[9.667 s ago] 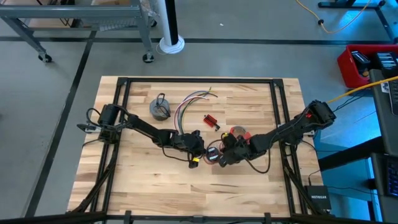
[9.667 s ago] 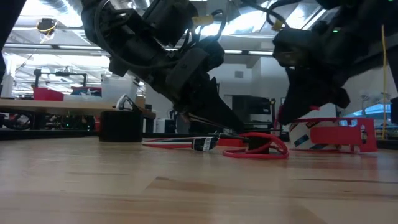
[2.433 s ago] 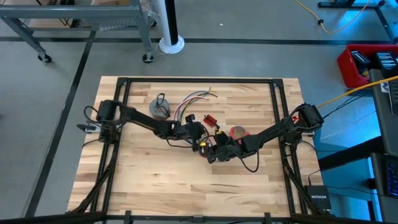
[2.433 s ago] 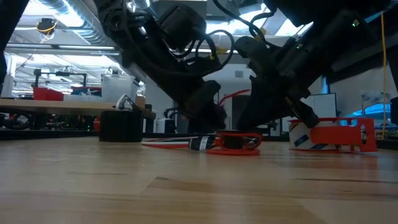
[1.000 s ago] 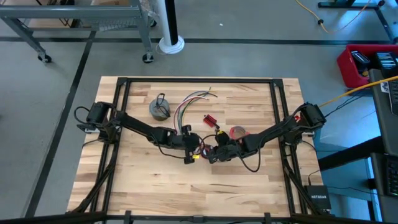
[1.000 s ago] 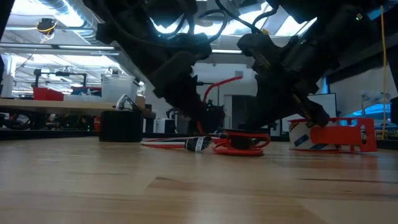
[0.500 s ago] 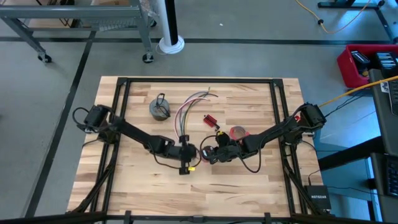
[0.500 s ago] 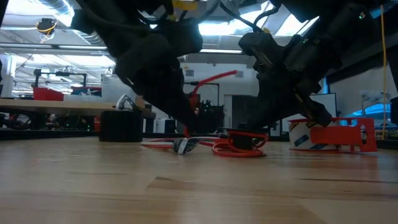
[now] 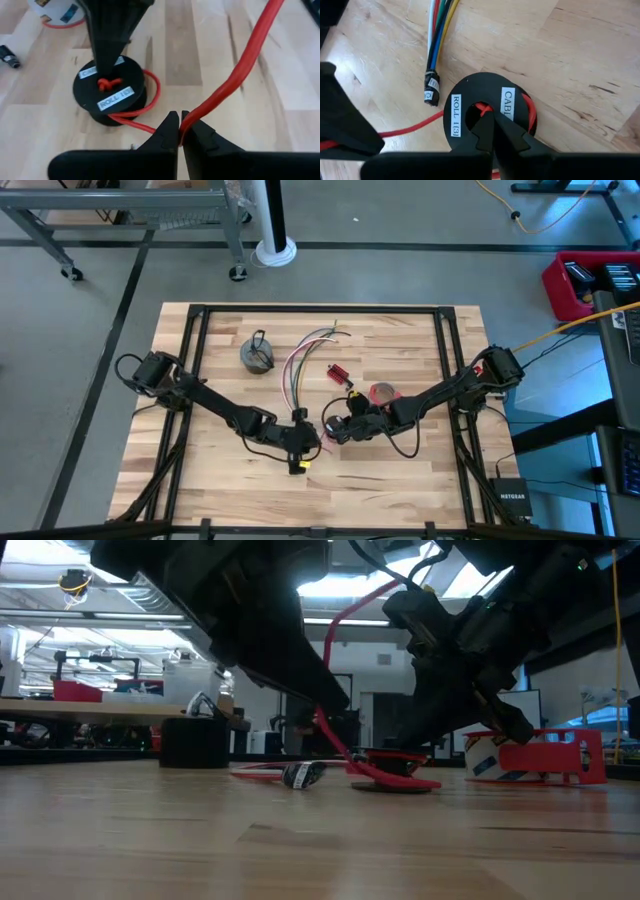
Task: Coil cords
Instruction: Coil the red wire onto the spool
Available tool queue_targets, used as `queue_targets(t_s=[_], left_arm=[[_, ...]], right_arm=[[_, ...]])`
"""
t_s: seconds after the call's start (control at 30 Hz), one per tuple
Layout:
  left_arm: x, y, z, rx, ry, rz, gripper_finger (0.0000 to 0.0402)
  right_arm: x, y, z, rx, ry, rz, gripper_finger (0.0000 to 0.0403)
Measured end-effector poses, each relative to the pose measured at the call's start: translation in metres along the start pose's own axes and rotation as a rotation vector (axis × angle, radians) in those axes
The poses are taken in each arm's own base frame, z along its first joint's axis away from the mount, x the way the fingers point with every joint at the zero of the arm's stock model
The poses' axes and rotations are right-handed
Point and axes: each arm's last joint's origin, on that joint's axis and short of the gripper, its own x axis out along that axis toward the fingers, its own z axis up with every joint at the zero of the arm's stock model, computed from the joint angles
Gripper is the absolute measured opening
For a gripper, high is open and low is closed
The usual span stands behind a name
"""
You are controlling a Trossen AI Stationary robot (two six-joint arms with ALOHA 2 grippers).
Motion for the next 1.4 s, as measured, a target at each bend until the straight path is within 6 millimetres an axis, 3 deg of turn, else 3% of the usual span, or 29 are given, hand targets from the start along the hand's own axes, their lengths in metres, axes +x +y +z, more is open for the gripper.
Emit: queue_targets(t_s=[0.63, 1.23, 1.4], left_arm=[[-0.012, -0.038, -0.011, -0.107, 0.004, -0.087, 0.0000], [0.024, -0.044, -0.015, -0.148, -0.174, -0.145, 0.0000], [0.026, -0.043, -0.004, -0.123, -0.203, -0.138, 0.0000]], right_arm=[[0.000, 0.000, 0.001, 0.007, -0.001, 0.000, 0.0010], [0.000, 0.000, 0.000, 0.009, -0.002, -0.002, 0.0010], [0.001, 0.000, 0.001, 0.010, -0.002, -0.002, 0.0010]])
